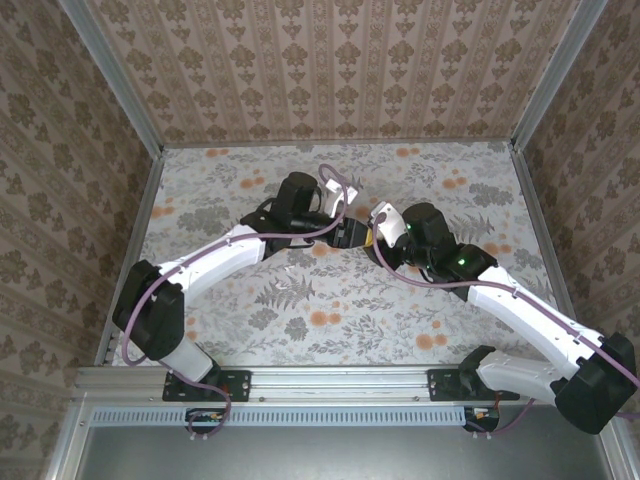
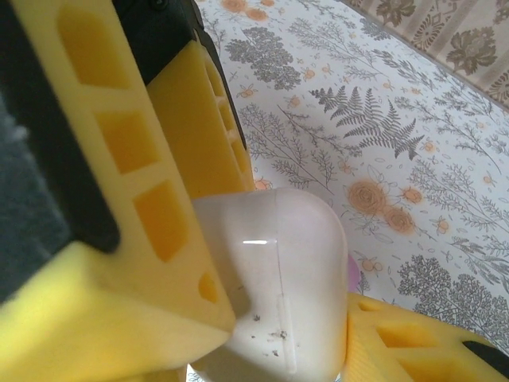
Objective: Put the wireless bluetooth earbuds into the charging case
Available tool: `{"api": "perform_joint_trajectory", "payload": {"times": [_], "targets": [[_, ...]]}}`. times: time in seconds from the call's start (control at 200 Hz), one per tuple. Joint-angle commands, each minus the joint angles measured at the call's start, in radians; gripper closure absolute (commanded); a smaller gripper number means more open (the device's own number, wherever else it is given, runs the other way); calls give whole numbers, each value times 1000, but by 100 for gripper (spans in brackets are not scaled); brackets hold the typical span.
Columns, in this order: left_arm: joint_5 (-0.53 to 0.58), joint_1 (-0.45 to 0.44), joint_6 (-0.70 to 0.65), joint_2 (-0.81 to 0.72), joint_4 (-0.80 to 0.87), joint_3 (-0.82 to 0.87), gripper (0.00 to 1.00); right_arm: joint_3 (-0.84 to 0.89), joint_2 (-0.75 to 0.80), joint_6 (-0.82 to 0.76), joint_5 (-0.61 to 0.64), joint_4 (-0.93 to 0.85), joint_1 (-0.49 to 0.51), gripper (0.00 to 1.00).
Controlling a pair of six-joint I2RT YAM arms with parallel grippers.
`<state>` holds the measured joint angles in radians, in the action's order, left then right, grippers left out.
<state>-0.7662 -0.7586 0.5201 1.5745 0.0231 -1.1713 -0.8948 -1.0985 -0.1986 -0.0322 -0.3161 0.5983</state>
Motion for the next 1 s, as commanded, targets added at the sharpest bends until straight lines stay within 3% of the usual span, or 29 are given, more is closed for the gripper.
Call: {"api": "perform_joint_trajectory", "payload": {"times": [0.0,0.375,0.625,0.795,0.995], "targets": [[-8,-7,-16,21,23,-45,58,4,29,14,14,44,9,54],[-1,-8,-31,19,31,-53,75,20,48,28,41,52,12,53],[83,12,-42,-63,-45,-7,81,35,114,76,60,41,11,36],[188,47,-121,-219,-344,164,82,2,211,231,-14,6,-7,28],[270,45,-387,-382,-564,319,79,-88,168,677,-335,14,-196,26]]}}
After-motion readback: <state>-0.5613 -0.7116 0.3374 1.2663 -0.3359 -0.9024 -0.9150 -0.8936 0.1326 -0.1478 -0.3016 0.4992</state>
